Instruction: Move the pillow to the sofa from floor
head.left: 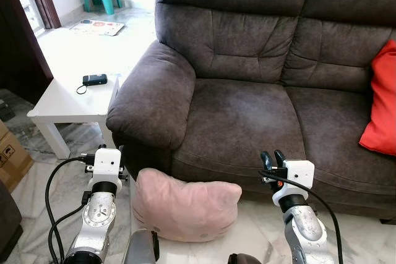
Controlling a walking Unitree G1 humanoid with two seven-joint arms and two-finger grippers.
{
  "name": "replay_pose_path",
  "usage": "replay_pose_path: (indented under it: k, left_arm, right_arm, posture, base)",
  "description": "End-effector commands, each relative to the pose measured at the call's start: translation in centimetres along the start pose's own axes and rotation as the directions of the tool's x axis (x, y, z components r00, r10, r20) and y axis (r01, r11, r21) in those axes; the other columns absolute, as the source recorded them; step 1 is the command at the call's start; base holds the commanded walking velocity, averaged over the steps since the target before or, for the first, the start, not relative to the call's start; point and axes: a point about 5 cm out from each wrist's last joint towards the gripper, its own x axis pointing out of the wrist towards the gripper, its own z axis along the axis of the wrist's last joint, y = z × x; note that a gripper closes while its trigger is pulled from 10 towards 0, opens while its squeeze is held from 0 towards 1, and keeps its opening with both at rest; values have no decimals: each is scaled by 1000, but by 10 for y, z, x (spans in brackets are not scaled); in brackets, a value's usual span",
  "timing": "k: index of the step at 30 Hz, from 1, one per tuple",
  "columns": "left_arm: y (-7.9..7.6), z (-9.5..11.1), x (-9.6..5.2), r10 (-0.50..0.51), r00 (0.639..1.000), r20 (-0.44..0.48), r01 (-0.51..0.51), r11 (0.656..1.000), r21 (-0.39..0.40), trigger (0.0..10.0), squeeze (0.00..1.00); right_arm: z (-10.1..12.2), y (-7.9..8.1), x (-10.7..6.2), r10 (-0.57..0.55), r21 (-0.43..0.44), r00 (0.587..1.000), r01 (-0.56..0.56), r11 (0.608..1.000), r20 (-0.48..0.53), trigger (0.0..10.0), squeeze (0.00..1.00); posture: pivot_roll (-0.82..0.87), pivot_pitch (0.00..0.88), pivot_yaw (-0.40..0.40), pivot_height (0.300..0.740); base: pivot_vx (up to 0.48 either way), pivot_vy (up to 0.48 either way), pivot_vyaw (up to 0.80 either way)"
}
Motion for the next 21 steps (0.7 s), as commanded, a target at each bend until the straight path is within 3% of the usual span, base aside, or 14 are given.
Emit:
replay_pose_path:
  k: [1, 21]
  left_arm:
    - [-2, 3, 2, -10, 1000, 5, 10, 1000, -12, 10000, 0]
    - [-6, 4, 2, -27, 1000, 14, 27, 999, -28, 10000, 0]
  right_arm:
    - [4, 0, 2, 7, 5, 1000, -7, 1000, 18, 10000, 0]
    - [2, 0, 1, 11, 8, 1000, -11, 1000, 13, 10000, 0]
  posture:
    - [51, 0, -67, 578]
    - [56, 0, -72, 578]
  base:
    - [0, 0, 0]
    - [0, 0, 0]
